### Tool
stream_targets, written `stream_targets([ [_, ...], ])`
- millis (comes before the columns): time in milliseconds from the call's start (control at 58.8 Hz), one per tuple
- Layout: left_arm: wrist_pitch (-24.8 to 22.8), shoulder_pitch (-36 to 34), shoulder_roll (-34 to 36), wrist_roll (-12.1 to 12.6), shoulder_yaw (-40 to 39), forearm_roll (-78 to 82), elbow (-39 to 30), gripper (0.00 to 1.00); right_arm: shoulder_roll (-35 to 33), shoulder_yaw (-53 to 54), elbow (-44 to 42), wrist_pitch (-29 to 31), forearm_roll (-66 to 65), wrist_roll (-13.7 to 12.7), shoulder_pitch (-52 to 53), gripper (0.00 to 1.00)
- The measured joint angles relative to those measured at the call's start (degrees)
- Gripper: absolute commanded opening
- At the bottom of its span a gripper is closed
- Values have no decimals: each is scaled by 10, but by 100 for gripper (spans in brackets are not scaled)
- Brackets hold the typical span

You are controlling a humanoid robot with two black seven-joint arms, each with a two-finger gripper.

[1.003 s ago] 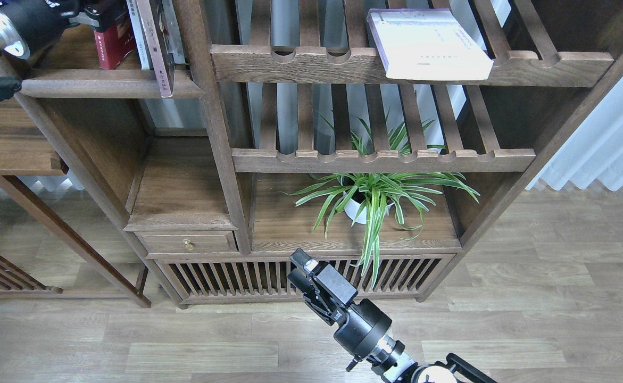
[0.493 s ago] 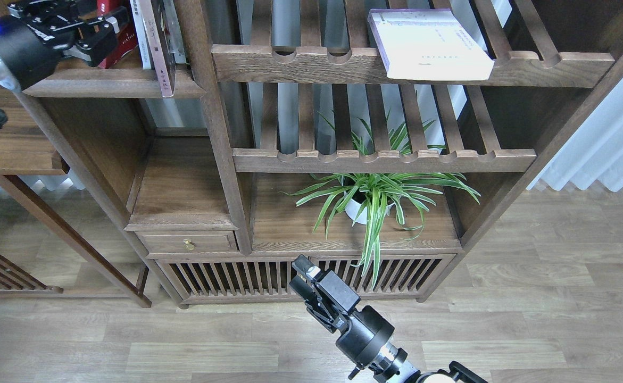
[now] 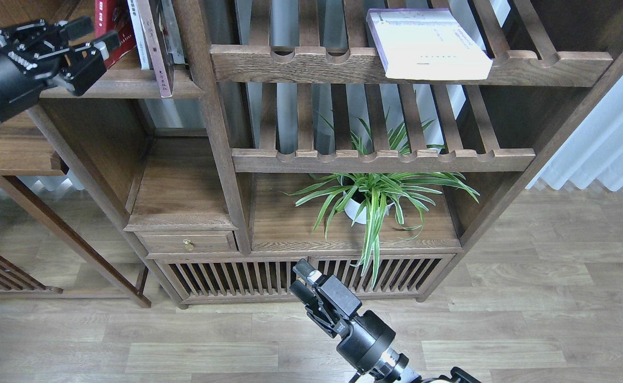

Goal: Organize books on shelf
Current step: 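Push the red book deeper into the upper shelf with the left gripper, then lower the left gripper and raise the right gripper to the white book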

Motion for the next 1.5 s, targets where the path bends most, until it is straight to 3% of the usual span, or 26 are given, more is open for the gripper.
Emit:
stream_targets([
  [374, 0, 49, -20, -4, -32, -24, -23, 50, 4, 38, 4, 0, 1, 1, 4, 99],
  [646, 0, 131, -106, -6, -34, -80, -21, 52, 7, 76, 11, 0, 3, 2, 29, 99],
  [1054, 0, 220, -168, -3, -20, -108, 17, 55, 18, 136, 41, -2, 4, 17, 67, 99],
  [1496, 0, 245, -182, -3, -12, -88, 47, 55, -1, 255, 41, -117, 4, 33, 170, 99],
])
